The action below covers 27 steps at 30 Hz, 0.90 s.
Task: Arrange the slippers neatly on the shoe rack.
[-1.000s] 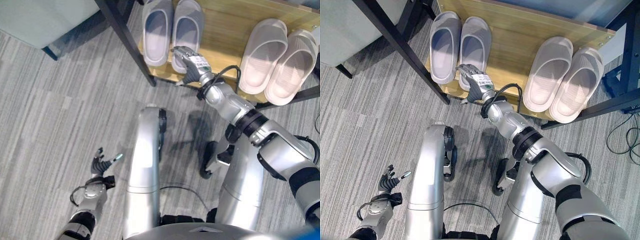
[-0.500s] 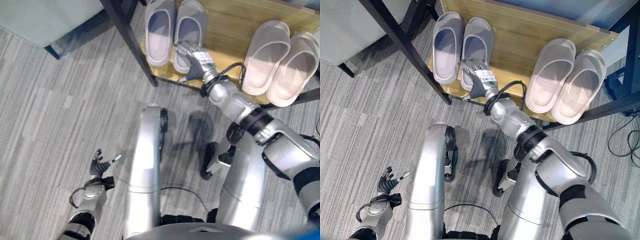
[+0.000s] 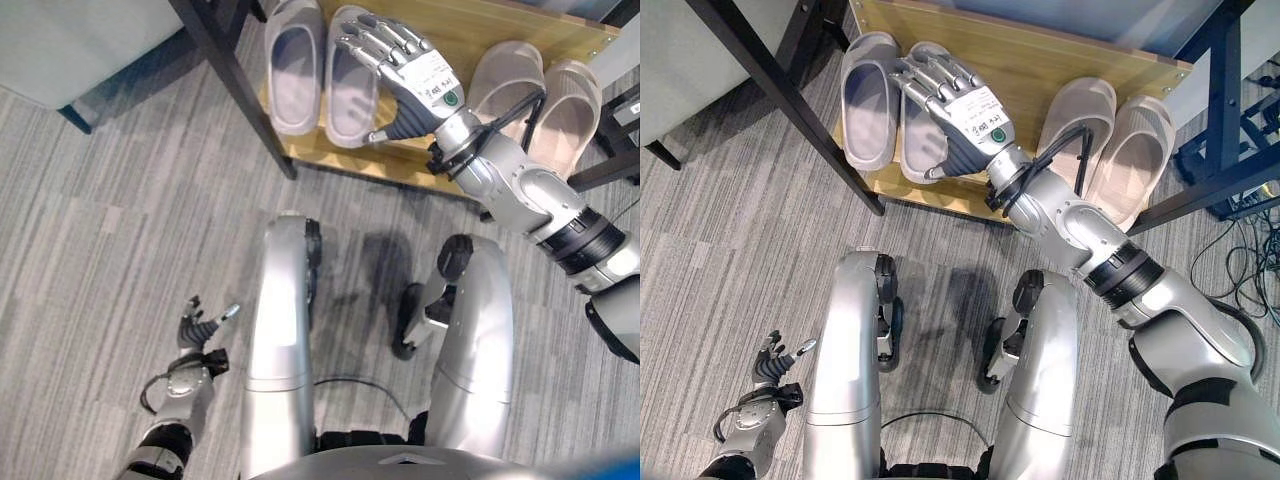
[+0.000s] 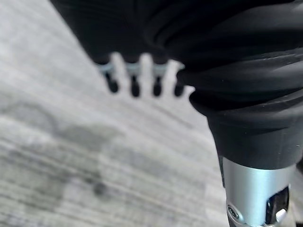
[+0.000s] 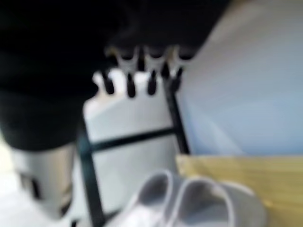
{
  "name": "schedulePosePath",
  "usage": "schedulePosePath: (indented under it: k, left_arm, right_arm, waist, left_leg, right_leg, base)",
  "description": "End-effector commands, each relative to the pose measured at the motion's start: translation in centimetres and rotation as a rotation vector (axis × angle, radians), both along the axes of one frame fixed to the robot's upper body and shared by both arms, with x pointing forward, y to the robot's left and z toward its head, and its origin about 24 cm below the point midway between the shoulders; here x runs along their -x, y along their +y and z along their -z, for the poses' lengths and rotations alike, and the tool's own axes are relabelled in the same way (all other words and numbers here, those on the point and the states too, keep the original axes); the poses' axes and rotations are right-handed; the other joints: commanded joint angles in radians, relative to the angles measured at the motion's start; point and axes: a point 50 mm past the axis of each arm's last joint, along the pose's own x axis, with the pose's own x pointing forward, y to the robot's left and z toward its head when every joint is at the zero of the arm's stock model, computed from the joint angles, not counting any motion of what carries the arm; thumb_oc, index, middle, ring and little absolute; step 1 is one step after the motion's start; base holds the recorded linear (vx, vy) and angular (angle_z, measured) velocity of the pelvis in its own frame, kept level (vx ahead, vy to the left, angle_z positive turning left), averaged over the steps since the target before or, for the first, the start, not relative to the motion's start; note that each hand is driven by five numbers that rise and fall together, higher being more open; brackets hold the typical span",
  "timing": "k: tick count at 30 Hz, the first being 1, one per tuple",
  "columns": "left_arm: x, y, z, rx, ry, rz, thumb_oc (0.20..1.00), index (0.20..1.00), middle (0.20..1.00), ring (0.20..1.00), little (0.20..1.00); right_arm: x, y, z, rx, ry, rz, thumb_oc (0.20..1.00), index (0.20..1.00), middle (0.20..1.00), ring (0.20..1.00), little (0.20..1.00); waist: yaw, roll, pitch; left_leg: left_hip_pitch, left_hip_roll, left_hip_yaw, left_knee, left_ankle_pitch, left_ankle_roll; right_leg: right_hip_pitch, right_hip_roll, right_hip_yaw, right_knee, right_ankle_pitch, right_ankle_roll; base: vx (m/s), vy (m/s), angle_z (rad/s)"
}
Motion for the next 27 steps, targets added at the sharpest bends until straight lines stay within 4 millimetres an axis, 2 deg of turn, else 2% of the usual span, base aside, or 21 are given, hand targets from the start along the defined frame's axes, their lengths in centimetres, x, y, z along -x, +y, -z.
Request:
schedulePosePath:
  k: [1, 3, 4, 6, 7, 9, 10, 11, 12, 13, 14, 15, 16, 18, 19, 20, 21, 22, 23, 27]
  left_arm:
    - [-0.6, 0.6, -1.3, -0.01, -0.086, -0.009, 1.0, 1.0, 1.0, 1.0, 1.0]
    - [-3.1, 0.4, -4.0, -0.037, -0.211, 0.048, 1.0, 1.0, 1.0, 1.0, 1.0]
    - [-4.4, 0.1, -6.0, -0.044, -0.305, 0.097, 1.0, 1.0, 1.0, 1.0, 1.0]
    - [-5.1, -0.3, -6.9, -0.04, -0.345, 0.13, 1.0, 1.0, 1.0, 1.0, 1.0]
    - [-5.3, -0.6, -6.9, -0.024, -0.348, 0.148, 1.0, 1.0, 1.0, 1.0, 1.0]
    - [-5.1, -1.4, -6.5, 0.0, -0.34, 0.19, 1.0, 1.0, 1.0, 1.0, 1.0]
    - [-5.0, -1.4, -6.4, -0.002, -0.336, 0.191, 1.0, 1.0, 1.0, 1.0, 1.0]
    - [-4.9, -1.8, -6.3, 0.0, -0.329, 0.217, 1.0, 1.0, 1.0, 1.0, 1.0]
    - [-4.5, -2.5, -5.7, 0.008, -0.308, 0.259, 1.0, 1.0, 1.0, 1.0, 1.0]
    - [-4.5, -3.0, -5.4, 0.014, -0.298, 0.277, 1.0, 1.0, 1.0, 1.0, 1.0]
    - [-4.4, -3.3, -5.0, 0.022, -0.282, 0.286, 1.0, 1.0, 1.0, 1.0, 1.0]
    - [-4.3, -3.4, -5.0, 0.021, -0.281, 0.287, 1.0, 1.0, 1.0, 1.0, 1.0]
    - [-4.4, -4.1, -4.6, 0.038, -0.266, 0.307, 1.0, 1.0, 1.0, 1.0, 1.0]
    - [-4.2, -4.8, -3.7, 0.04, -0.222, 0.334, 1.0, 1.0, 1.0, 1.0, 1.0]
    - [-3.8, -6.3, -2.6, 0.053, -0.176, 0.378, 1.0, 1.0, 1.0, 1.0, 1.0]
    - [-3.8, -6.3, -2.6, 0.053, -0.176, 0.378, 1.0, 1.0, 1.0, 1.0, 1.0]
    - [-3.6, -7.5, -2.0, 0.059, -0.143, 0.438, 1.0, 1.0, 1.0, 1.0, 1.0]
    - [-3.6, -7.5, -2.0, 0.059, -0.143, 0.438, 1.0, 1.0, 1.0, 1.0, 1.0]
    - [-3.0, -8.7, -1.3, 0.073, -0.107, 0.505, 1.0, 1.0, 1.0, 1.0, 1.0]
    - [-1.9, -11.0, -0.1, 0.025, -0.03, 0.652, 1.0, 1.0, 1.0, 1.0, 1.0]
  right_arm:
    - [1.0, -0.9, -2.6, -0.047, -0.093, -0.012, 1.0, 1.0, 1.0, 1.0, 1.0]
    - [1.1, -2.6, -2.6, -0.051, -0.094, 0.032, 1.0, 1.0, 1.0, 1.0, 1.0]
    - [0.8, -4.5, -1.9, -0.072, -0.064, 0.098, 1.0, 1.0, 1.0, 1.0, 1.0]
    - [0.3, -5.7, -0.2, -0.134, 0.011, 0.137, 1.0, 1.0, 1.0, 1.0, 1.0]
    - [0.2, -6.2, 0.9, -0.164, 0.056, 0.152, 1.0, 1.0, 1.0, 1.0, 1.0]
    - [-0.4, -7.6, 5.1, -0.247, 0.216, 0.208, 1.0, 1.0, 1.0, 1.0, 1.0]
    - [-0.4, -7.6, 5.3, -0.249, 0.219, 0.208, 1.0, 1.0, 1.0, 1.0, 1.0]
    - [-0.3, -8.0, 7.1, -0.304, 0.295, 0.217, 1.0, 1.0, 1.0, 1.0, 1.0]
    - [0.1, -8.9, 11.0, -0.35, 0.432, 0.262, 1.0, 1.0, 1.0, 1.0, 1.0]
    - [0.2, -9.1, 12.7, -0.381, 0.495, 0.277, 1.0, 1.0, 1.0, 1.0, 1.0]
    - [0.5, -9.1, 13.8, -0.415, 0.54, 0.278, 1.0, 1.0, 1.0, 1.0, 1.0]
    - [0.5, -9.2, 13.8, -0.415, 0.541, 0.278, 1.0, 1.0, 1.0, 1.0, 1.0]
    - [0.8, -9.1, 15.3, -0.463, 0.604, 0.28, 1.0, 1.0, 1.0, 1.0, 1.0]
    - [1.2, -9.4, 17.0, -0.478, 0.678, 0.304, 1.0, 1.0, 1.0, 1.0, 1.0]
    - [1.7, -9.0, 19.0, -0.507, 0.762, 0.31, 1.0, 1.0, 1.0, 1.0, 1.0]
    - [1.7, -9.0, 19.0, -0.507, 0.762, 0.31, 1.0, 1.0, 1.0, 1.0, 1.0]
    - [2.3, -9.0, 21.1, -0.56, 0.86, 0.333, 1.0, 1.0, 1.0, 1.0, 1.0]
    - [2.3, -9.0, 21.1, -0.56, 0.86, 0.333, 1.0, 1.0, 1.0, 1.0, 1.0]
    - [3.5, -9.4, 23.7, -0.547, 0.964, 0.374, 1.0, 1.0, 1.0, 1.0, 1.0]
    - [5.8, -9.5, 27.7, -0.44, 1.11, 0.441, 1.0, 1.0, 1.0, 1.0, 1.0]
  waist:
    - [0.023, -0.032, 0.021]
    - [0.016, -0.046, 0.021]
    - [0.017, -0.037, 0.021]
    - [0.01, -0.02, 0.02]
    - [0.004, -0.013, -0.005]
    - [-0.01, 0.0, -0.078]
    - [-0.008, 0.003, -0.085]
    - [-0.012, 0.004, -0.099]
    - [-0.018, 0.003, -0.114]
    - [-0.023, -0.001, -0.118]
    - [-0.027, -0.003, -0.126]
    - [-0.026, -0.003, -0.123]
    - [-0.033, -0.008, -0.131]
    - [-0.038, -0.013, -0.148]
    - [-0.048, -0.012, -0.164]
    - [-0.048, -0.012, -0.162]
    - [-0.054, -0.015, -0.188]
    - [-0.054, -0.015, -0.188]
    - [-0.055, -0.01, -0.214]
    - [-0.053, 0.001, -0.238]
  left_leg:
    - [0.013, -0.036, -0.042, -0.13, -0.048, -0.027]
    - [0.013, -0.035, -0.017, -0.266, 0.012, -0.035]
    - [0.013, -0.05, -0.036, -0.36, 0.072, -0.032]
    - [0.013, -0.051, -0.063, -0.441, 0.125, -0.031]
    - [0.013, -0.045, -0.071, -0.487, 0.149, -0.032]
    - [0.015, -0.028, -0.084, -0.592, 0.203, -0.034]
    - [0.015, -0.029, -0.088, -0.601, 0.209, -0.034]
    - [0.054, -0.02, -0.083, -0.668, 0.23, -0.035]
    - [0.159, -0.012, -0.076, -0.806, 0.278, -0.042]
    - [0.217, -0.005, -0.07, -0.877, 0.303, -0.048]
    - [0.255, -0.005, -0.068, -0.923, 0.318, -0.048]
    - [0.263, -0.005, -0.069, -0.932, 0.322, -0.048]
    - [0.322, -0.002, -0.063, -0.998, 0.347, -0.056]
    - [0.404, 0.006, -0.06, -1.082, 0.369, -0.057]
    - [0.542, 0.026, -0.045, -1.204, 0.392, -0.054]
    - [0.545, 0.026, -0.045, -1.205, 0.392, -0.054]
    - [0.662, 0.035, -0.024, -1.299, 0.415, -0.061]
    - [0.662, 0.035, -0.024, -1.299, 0.415, -0.061]
    - [0.818, 0.022, 0.005, -1.444, 0.478, -0.063]
    - [1.091, 0.001, 0.032, -1.661, 0.524, -0.069]
  right_leg:
    - [-0.028, 0.053, 0.174, -0.158, 0.107, 0.006]
    - [-0.027, 0.051, 0.162, -0.264, 0.142, 0.017]
    - [-0.008, 0.042, 0.134, -0.345, 0.164, 0.025]
    - [0.011, 0.019, 0.089, -0.428, 0.18, 0.038]
    - [0.021, 0.006, 0.06, -0.473, 0.189, 0.041]
    - [0.044, -0.015, 0.004, -0.593, 0.217, 0.05]
    - [0.047, -0.016, -0.002, -0.604, 0.223, 0.049]
    - [0.087, -0.02, -0.021, -0.663, 0.24, 0.055]
    - [0.195, -0.026, -0.065, -0.8, 0.278, 0.068]
    - [0.253, -0.028, -0.087, -0.873, 0.298, 0.074]
    - [0.286, -0.028, -0.097, -0.923, 0.313, 0.079]
    - [0.294, -0.028, -0.099, -0.931, 0.317, 0.079]
    - [0.353, -0.025, -0.116, -0.997, 0.336, 0.086]
    - [0.432, -0.032, -0.14, -1.085, 0.355, 0.094]
    - [0.547, -0.031, -0.164, -1.195, 0.402, 0.117]
    - [0.551, -0.031, -0.164, -1.197, 0.402, 0.117]
    - [0.662, -0.028, -0.194, -1.301, 0.444, 0.137]
    - [0.662, -0.028, -0.194, -1.301, 0.444, 0.137]
    - [0.819, -0.021, -0.225, -1.447, 0.517, 0.154]
    - [1.105, -0.005, -0.26, -1.681, 0.596, 0.191]
  base:
    - [-0.09, -0.005, 0.01]
    - [-0.16, 0.039, 0.05]
    - [-0.17, 0.111, -0.05]
    - [-0.12, 0.128, -0.08]
    - [-0.06, 0.107, 0.11]
    - [-0.05, 0.102, 0.12]
    - [-0.07, 0.083, 0.08]
    - [-0.13, 0.075, 0.1]
    - [-0.17, 0.083, 0.14]
    - [-0.15, 0.061, 0.12]
    - [-0.07, 0.024, 0.11]
    - [-0.06, 0.008, 0.09]
    - [-0.06, 0.001, 0.05]
    - [-0.03, 0.042, -0.01]
    - [0.02, 0.061, 0.0]
    - [0.08, 0.072, 0.01]
    - [0.07, 0.025, -0.04]
    - [0.15, 0.078, -0.11]
    - [0.15, 0.056, -0.15]
    - [0.22, 0.003, -0.14]
